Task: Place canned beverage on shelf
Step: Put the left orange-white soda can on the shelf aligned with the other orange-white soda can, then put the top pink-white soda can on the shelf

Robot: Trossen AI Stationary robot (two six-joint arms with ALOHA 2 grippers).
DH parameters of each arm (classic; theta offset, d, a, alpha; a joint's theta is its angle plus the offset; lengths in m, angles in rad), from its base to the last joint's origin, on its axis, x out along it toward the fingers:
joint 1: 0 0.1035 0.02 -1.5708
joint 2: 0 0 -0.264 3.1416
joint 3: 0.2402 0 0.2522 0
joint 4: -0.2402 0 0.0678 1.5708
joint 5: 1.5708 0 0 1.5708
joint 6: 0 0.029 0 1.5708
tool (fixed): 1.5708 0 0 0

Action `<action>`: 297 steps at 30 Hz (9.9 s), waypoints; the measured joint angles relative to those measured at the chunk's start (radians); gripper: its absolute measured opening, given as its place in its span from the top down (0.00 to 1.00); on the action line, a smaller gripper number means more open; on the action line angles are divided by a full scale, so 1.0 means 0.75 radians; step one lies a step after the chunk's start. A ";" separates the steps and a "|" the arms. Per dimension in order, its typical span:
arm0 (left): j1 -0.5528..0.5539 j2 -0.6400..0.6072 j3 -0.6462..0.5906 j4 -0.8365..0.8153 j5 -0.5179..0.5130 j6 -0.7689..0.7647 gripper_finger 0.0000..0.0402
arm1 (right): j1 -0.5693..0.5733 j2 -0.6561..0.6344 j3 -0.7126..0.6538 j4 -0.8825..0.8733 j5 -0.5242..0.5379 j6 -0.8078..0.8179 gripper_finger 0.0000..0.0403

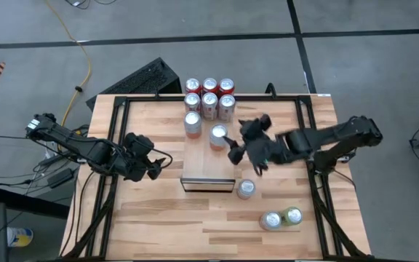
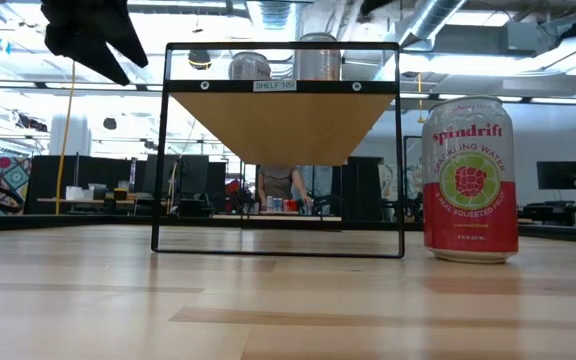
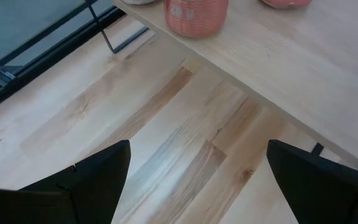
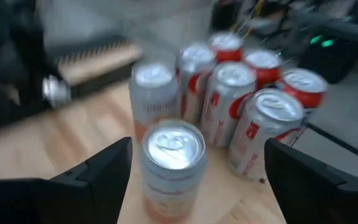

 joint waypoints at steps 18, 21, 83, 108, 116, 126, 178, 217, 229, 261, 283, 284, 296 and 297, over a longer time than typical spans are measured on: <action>0.000 0.000 0.000 -0.004 0.042 0.178 0.10 | 0.095 0.341 -0.001 0.180 0.353 0.441 0.16; 0.000 0.000 0.000 -0.005 0.050 0.202 0.10 | 0.093 0.340 -0.001 0.169 0.375 0.444 0.16; 0.025 -0.001 0.000 0.259 -0.052 0.273 0.10 | -0.442 -0.220 -0.487 0.733 -1.008 -0.724 0.30; 0.046 0.000 -0.001 0.340 -0.139 0.173 0.10 | -0.685 -0.156 -0.651 1.039 -1.435 -0.878 0.30; 0.046 0.000 -0.001 0.338 -0.156 0.170 0.10 | -0.695 -0.120 -0.650 1.063 -1.442 -0.854 0.30; 0.046 0.000 -0.001 0.337 -0.161 0.170 0.10 | -0.709 -0.121 -0.651 1.022 -1.431 -0.847 0.23; 0.062 0.000 -0.001 0.321 -0.176 0.110 0.10 | -0.237 -0.909 -0.812 0.498 -0.591 -0.507 0.96; 0.104 0.000 -0.001 0.321 -0.150 0.118 0.10 | -0.518 -0.444 -1.148 1.442 -1.005 -0.477 1.00; 0.104 0.000 -0.001 0.320 -0.155 0.116 0.10 | -0.520 -0.347 -1.147 1.473 -1.044 -0.456 1.00; 0.124 0.000 -0.001 0.320 -0.145 0.141 0.10 | -0.573 -0.314 -1.147 1.580 -1.047 -0.432 1.00; 0.124 0.000 -0.001 0.319 -0.150 0.141 0.10 | -0.649 -0.095 -1.029 1.690 -1.177 -0.463 1.00; 0.124 0.000 -0.001 0.318 -0.150 0.142 0.10 | -0.649 -0.094 -1.015 1.663 -1.177 -0.463 1.00; 0.124 0.000 0.000 0.320 -0.147 0.166 0.10 | -0.645 -0.275 -0.988 1.451 -1.071 -0.477 1.00; 0.124 0.000 -0.001 0.321 -0.143 0.165 0.10 | -0.638 -0.312 -0.988 1.414 -1.073 -0.477 1.00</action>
